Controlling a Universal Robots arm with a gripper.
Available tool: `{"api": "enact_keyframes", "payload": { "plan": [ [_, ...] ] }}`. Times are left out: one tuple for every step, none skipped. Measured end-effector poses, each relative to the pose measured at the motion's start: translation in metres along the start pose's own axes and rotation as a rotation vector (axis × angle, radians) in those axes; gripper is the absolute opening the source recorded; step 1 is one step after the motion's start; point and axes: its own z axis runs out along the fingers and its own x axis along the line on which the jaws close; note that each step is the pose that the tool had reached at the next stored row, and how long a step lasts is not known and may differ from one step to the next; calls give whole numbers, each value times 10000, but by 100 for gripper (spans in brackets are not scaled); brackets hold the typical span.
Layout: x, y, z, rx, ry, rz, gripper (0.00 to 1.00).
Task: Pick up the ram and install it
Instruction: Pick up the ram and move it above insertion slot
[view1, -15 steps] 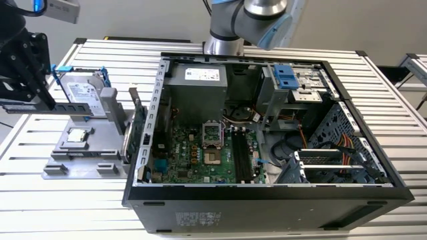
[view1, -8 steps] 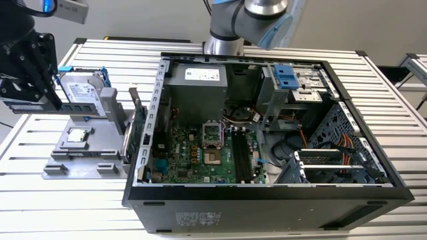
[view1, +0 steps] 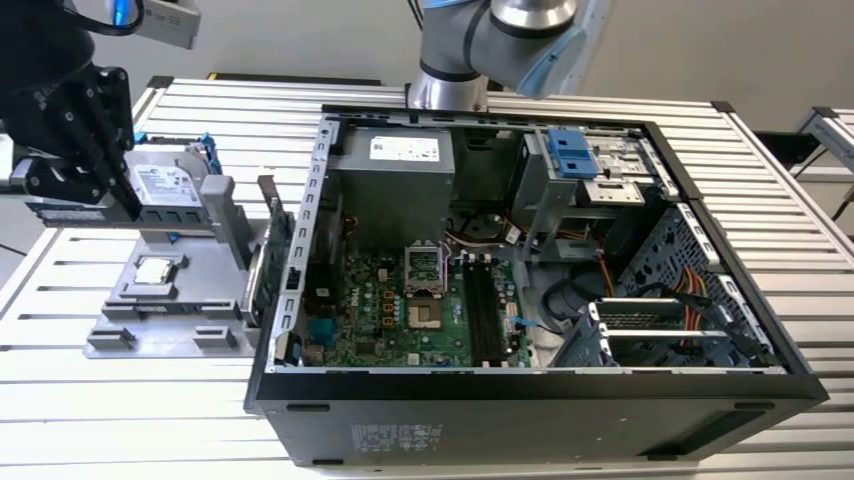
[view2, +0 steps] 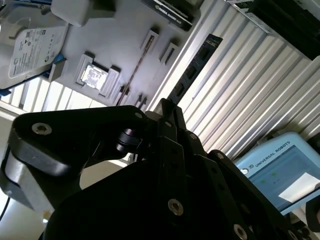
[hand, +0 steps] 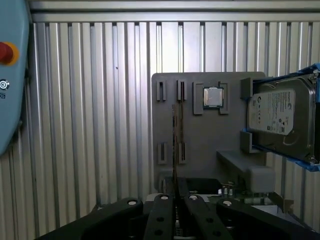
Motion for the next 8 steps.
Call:
{"api": "enact_keyframes", "payload": {
  "plan": [
    [-1, -18, 1, 1, -1, 0, 0],
    [-1, -35, 1, 0, 0, 1, 0],
    [-1, -52, 1, 0, 0, 1, 0],
    [-2, -71, 1, 1, 0, 0, 0],
    [-2, -89, 1, 0, 0, 1, 0],
    [-3, -109, 1, 0, 0, 0, 0],
    [-3, -129, 2, 1, -1, 0, 0],
    [-4, -148, 2, 0, 0, 0, 0]
  ]
}}
